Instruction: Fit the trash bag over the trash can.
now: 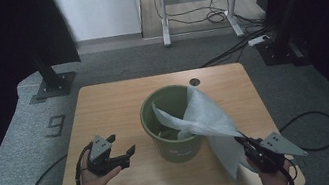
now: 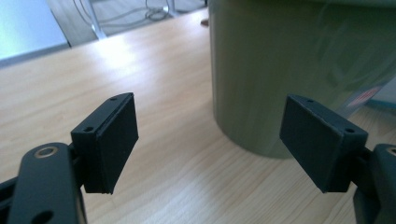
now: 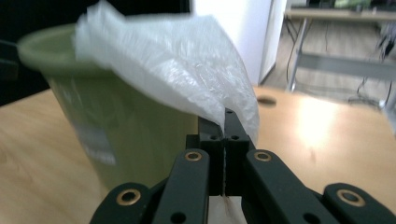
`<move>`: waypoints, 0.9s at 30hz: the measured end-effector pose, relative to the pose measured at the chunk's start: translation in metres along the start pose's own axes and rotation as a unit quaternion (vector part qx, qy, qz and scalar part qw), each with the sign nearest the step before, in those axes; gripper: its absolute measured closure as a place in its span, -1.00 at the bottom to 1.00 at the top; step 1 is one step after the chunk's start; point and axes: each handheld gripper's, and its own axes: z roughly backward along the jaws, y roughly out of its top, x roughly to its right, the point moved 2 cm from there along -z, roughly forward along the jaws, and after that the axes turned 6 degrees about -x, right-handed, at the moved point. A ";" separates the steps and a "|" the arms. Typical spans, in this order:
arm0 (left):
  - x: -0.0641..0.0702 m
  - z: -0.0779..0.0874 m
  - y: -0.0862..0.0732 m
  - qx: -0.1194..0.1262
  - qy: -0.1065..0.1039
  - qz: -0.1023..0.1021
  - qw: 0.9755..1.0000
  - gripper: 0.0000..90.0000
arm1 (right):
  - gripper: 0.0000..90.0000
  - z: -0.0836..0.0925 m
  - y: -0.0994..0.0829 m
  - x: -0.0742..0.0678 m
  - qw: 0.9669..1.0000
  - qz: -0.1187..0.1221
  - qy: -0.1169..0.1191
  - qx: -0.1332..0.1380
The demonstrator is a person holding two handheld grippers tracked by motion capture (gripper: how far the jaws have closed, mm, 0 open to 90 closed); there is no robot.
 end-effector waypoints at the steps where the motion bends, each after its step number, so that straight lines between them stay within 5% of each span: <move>1: 0.001 0.004 0.003 0.009 0.001 -0.002 1.000 -0.57 | 0.97 0.000 0.007 -0.001 1.000 0.007 0.000 0.007; 5: 0.008 0.015 0.015 0.043 -0.008 -0.001 0.999 -0.56 | 0.97 -0.004 0.033 -0.002 0.999 0.021 0.009 0.033; 9: 0.017 0.020 0.026 0.051 -0.012 -0.014 0.999 -0.55 | 0.97 -0.015 0.056 -0.003 0.998 0.029 0.026 0.039; 18: 0.041 0.011 0.053 0.031 -0.042 -0.035 0.998 -0.51 | 0.97 -0.037 0.081 -0.018 0.997 0.047 0.050 0.021; 27: 0.065 0.004 0.075 0.018 -0.069 -0.029 0.997 -0.49 | 0.97 -0.051 0.094 -0.027 0.997 0.046 0.059 0.001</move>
